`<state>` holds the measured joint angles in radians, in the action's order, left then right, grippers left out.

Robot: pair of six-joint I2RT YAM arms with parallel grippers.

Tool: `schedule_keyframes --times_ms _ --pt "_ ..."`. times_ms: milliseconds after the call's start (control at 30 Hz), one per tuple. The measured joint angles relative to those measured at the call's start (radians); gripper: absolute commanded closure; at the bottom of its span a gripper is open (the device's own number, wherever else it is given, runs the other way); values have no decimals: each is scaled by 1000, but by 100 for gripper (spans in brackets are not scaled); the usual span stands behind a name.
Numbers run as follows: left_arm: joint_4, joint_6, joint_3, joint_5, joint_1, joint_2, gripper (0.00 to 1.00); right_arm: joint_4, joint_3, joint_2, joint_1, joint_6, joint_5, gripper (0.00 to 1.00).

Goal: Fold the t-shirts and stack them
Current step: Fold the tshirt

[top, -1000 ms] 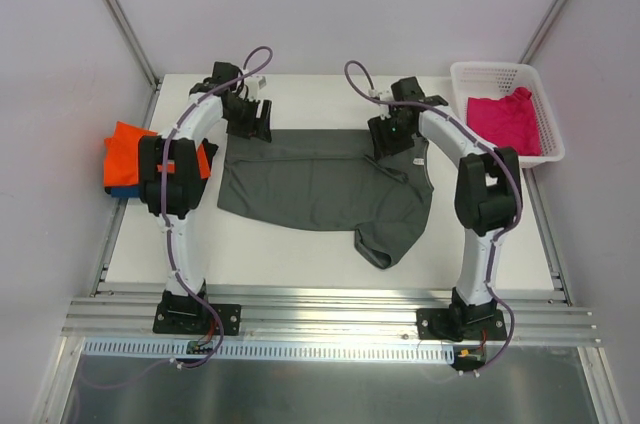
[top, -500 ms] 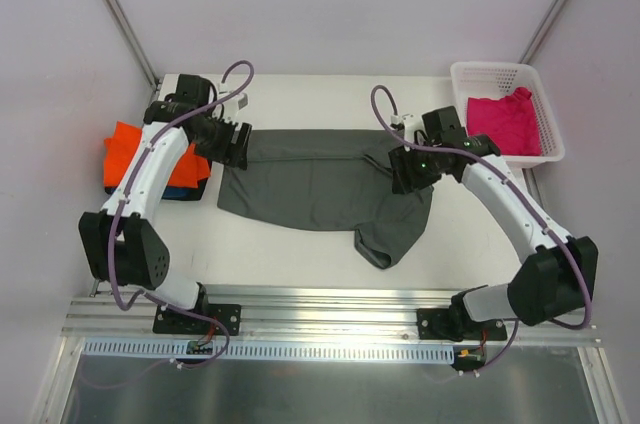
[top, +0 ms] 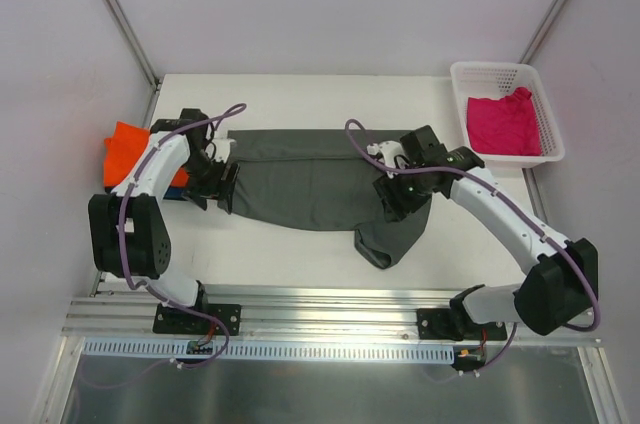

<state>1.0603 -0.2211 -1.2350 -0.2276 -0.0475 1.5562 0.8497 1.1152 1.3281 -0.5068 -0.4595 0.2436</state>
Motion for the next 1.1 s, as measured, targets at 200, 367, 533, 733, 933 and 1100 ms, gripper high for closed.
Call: schedule_keyframes --times_ms 200,367,533,733,933,1100 --pt "-16 18 -23 1 45 133 35 -48 86 124 -18 -14 -1 42" --pt "-43 29 -58 -18 42 242 37 -58 148 265 -36 -24 0 43" --pt "-66 46 -84 -34 42 314 38 -55 229 341 -44 -29 2 45" --pt "-86 50 -89 -34 64 336 39 -63 250 343 -49 -54 3 44" --pt "-116 63 -105 -40 81 397 49 -42 222 389 -56 -99 34 44" --pt "-123 80 -119 -58 82 427 100 -4 254 502 -59 -127 61 46"
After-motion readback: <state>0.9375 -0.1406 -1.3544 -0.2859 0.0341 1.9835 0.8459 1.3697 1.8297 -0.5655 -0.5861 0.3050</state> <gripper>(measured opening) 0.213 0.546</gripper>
